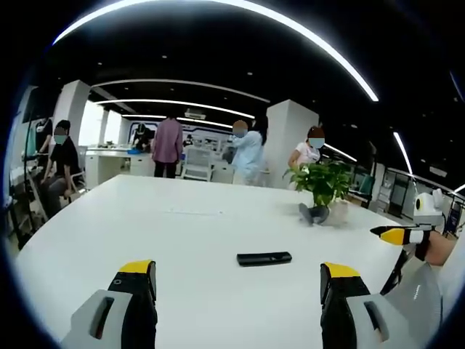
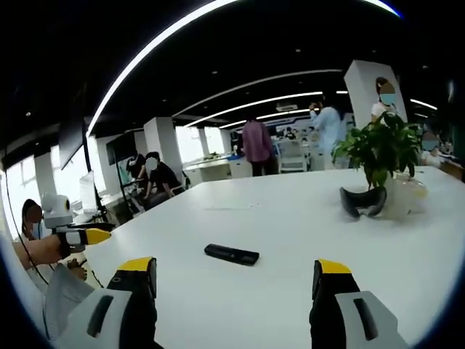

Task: Press the specified remote control buttons in sequence, fully releasing each button before pressing the next.

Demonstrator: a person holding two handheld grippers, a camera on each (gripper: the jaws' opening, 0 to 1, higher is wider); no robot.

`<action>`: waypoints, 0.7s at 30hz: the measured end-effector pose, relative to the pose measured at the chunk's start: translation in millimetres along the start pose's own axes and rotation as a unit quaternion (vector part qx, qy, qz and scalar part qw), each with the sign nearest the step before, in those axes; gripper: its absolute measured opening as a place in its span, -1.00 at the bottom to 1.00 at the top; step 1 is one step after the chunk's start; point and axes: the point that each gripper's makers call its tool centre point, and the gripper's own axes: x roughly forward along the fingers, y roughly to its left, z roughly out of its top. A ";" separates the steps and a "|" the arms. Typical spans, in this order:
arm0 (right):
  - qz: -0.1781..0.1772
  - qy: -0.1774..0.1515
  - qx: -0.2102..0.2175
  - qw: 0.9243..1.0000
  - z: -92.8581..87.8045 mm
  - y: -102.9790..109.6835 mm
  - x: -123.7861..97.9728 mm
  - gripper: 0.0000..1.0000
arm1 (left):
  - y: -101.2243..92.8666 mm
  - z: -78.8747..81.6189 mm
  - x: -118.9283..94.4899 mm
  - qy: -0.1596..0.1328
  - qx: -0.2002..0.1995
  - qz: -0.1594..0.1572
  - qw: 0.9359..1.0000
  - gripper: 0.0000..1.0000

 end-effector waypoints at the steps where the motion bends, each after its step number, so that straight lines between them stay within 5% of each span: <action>1: -0.001 0.000 0.001 1.000 -0.4 -0.9 -0.5 0.76 | -0.1 0.1 0.0 -0.001 -0.001 0.000 1.000 0.95; 21: 0.001 0.000 0.004 1.000 -4.2 -1.5 -2.0 0.68 | -0.1 1.5 -4.9 -0.003 -0.004 0.003 1.000 0.94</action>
